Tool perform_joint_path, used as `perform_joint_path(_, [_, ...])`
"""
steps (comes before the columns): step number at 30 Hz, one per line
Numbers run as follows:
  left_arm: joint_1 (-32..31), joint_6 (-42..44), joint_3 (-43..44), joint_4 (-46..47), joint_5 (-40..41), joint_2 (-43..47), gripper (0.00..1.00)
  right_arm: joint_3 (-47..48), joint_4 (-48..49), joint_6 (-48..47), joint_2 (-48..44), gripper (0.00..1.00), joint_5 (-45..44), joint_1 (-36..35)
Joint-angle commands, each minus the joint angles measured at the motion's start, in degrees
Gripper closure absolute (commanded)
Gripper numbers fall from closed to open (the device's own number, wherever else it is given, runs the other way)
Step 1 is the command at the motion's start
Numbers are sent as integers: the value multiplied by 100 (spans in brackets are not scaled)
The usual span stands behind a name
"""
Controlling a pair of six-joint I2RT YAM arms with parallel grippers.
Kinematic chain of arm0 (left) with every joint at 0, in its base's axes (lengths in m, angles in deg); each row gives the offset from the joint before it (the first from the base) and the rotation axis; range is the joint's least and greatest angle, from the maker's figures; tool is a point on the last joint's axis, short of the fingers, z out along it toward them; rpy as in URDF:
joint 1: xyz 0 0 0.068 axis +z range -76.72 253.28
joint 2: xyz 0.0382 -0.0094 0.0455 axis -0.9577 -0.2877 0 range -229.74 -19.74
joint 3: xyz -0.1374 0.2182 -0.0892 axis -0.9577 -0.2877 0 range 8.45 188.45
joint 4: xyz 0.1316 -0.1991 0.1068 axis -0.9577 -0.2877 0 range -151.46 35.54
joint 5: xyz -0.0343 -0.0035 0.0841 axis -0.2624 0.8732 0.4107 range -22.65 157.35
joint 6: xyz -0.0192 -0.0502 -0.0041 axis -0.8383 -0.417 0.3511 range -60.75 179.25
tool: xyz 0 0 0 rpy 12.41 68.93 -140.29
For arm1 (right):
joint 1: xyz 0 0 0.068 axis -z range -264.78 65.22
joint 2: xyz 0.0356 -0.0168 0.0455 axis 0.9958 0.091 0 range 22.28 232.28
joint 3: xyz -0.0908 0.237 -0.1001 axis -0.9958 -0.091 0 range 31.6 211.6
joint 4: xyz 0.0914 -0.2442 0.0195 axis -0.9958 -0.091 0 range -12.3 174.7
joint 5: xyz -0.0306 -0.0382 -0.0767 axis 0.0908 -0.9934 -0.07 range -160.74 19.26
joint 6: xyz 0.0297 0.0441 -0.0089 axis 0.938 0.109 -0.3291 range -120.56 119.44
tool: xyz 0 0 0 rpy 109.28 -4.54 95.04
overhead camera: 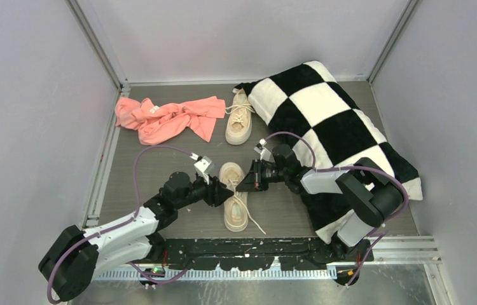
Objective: Tie the shoes
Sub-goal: Cross the shoelace with the shoelace.
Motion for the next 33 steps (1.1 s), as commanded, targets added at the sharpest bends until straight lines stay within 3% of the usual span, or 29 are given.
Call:
perform_joint_path(1, [-18,-157,283,169,-60,-18,52,-21,183,-128,-304,99,-18,17])
perform_joint_path(13, [-18,-530,360,723,63,-538,48,-57,219,-109,-334,99,-11,23])
perform_joint_path(23, [-18,-753,443,1134,175,-933,57,-91,227,-108,-362,99,-19,22])
perform_joint_path(25, [-18,-731,460,1129,169,-955,61,-92,226,-112,-376,99,-18,19])
perform_joint_path(30, [-18,-694,473,1052,151,-985,89,-156,236,-96,-424,99,-58,19])
perform_joint_path(33, [-18,-652,472,987,162,-940,99,-200,213,-99,-516,99,-91,22])
